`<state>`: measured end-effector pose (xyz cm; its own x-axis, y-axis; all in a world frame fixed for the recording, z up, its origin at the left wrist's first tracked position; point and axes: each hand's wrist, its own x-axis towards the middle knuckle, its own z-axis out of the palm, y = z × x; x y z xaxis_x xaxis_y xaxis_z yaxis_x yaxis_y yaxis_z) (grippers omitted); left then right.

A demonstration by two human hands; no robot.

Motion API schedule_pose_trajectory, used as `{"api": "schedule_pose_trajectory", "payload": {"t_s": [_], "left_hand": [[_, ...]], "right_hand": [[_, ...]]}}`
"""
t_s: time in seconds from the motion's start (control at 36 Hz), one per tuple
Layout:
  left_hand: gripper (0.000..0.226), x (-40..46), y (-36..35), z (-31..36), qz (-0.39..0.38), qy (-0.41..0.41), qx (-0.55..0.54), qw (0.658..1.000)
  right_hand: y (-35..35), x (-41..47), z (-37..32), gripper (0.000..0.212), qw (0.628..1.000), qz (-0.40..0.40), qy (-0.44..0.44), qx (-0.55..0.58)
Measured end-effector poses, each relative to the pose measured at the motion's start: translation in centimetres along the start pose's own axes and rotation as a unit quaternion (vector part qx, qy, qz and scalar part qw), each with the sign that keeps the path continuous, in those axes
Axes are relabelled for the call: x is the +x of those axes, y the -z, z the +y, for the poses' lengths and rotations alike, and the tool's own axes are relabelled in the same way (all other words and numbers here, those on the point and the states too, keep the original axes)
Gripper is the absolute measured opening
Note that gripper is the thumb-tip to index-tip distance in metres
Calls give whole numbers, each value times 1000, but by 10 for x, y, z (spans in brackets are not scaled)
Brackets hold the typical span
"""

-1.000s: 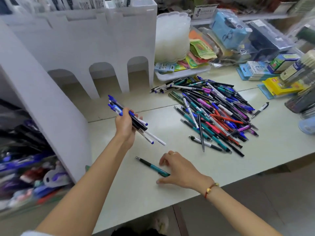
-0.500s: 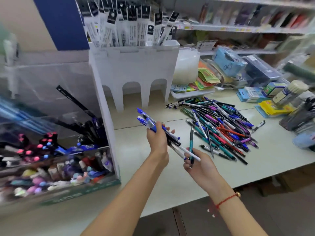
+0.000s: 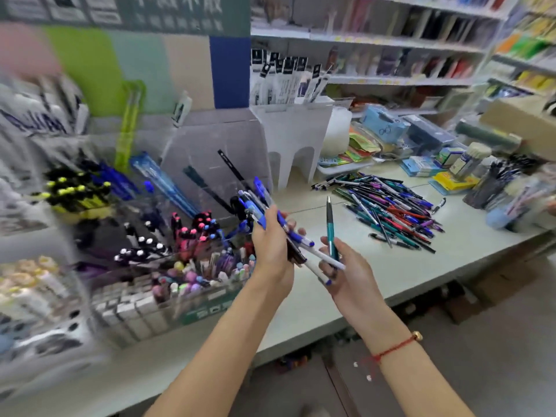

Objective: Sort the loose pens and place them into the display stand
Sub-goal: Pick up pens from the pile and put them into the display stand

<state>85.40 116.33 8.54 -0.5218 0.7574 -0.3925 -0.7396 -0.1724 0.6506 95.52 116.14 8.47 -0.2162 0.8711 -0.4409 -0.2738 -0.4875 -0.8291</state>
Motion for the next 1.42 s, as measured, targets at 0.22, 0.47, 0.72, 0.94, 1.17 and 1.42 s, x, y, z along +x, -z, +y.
{"api": "schedule_pose_trajectory", "payload": {"t_s": [0.22, 0.47, 0.72, 0.94, 1.17, 1.42], "left_hand": [[28, -33, 30, 55, -33, -47, -28, 998], [21, -54, 81, 104, 22, -189, -67, 979], [18, -47, 120, 110, 122, -243, -93, 958], [23, -51, 145, 107, 124, -190, -108, 968], [22, -55, 176, 120, 167, -239, -66, 954], [21, -57, 208, 129, 197, -247, -9, 949]], "right_hand": [[-26, -15, -6, 21, 973, -45, 83, -211], [-66, -4, -9, 25, 947, -133, 120, -266], [-76, -2, -9, 10, 947, -116, 156, -256], [-66, 0, -4, 18, 929, -69, 272, -240], [-72, -7, 10, 19, 909, -53, 349, -221], [-124, -17, 45, 17, 908, -156, 317, -225]]}}
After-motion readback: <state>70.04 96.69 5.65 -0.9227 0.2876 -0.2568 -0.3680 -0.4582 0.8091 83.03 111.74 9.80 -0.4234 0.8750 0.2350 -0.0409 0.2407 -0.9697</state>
